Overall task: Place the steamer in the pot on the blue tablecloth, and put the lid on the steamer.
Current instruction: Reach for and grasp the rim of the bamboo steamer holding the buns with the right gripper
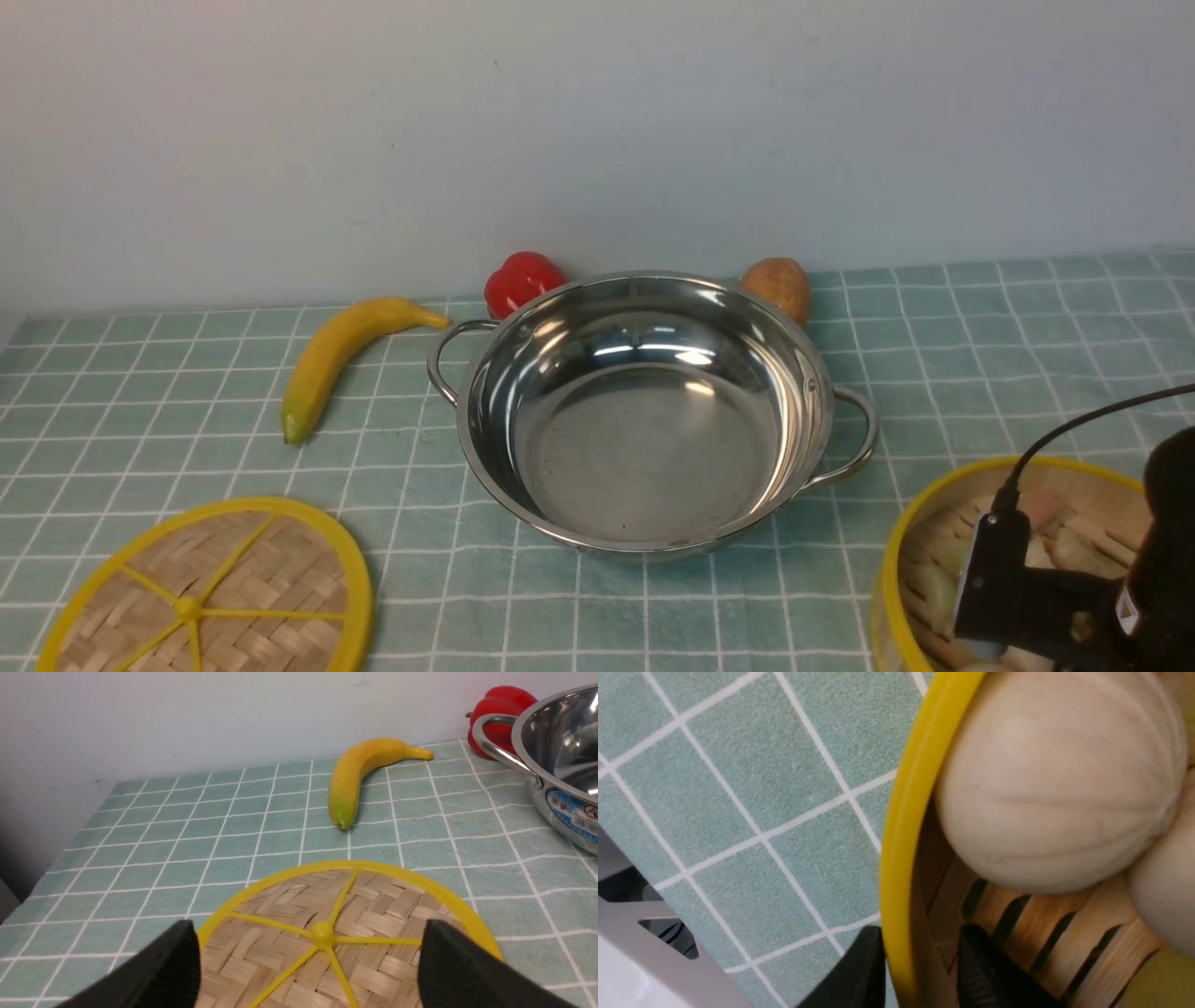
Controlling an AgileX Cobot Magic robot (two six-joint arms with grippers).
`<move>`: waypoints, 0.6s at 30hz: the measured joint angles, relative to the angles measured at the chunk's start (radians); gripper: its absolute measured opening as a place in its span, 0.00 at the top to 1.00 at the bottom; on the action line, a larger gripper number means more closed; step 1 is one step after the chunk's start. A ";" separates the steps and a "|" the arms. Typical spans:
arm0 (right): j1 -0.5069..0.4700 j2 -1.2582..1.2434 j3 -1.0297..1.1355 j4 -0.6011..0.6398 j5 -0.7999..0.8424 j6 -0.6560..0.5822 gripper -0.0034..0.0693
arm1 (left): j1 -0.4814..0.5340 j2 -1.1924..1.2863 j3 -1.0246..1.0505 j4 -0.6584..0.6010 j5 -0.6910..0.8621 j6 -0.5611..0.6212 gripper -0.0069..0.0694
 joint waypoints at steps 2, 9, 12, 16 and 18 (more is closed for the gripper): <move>0.000 0.000 0.000 0.000 -0.001 0.000 0.62 | 0.000 0.000 0.000 0.000 0.000 0.000 0.15; 0.000 0.000 0.001 0.000 -0.002 0.001 0.62 | 0.000 0.000 0.000 0.000 0.000 0.000 0.15; 0.000 0.000 0.018 -0.002 -0.008 0.001 0.62 | 0.000 0.000 0.000 0.000 0.000 0.000 0.15; 0.000 0.000 0.040 -0.019 -0.022 0.001 0.64 | 0.000 0.000 0.000 0.000 0.000 0.000 0.15; 0.000 0.000 0.040 -0.020 -0.032 0.011 0.70 | 0.000 0.000 0.000 0.000 0.000 0.000 0.15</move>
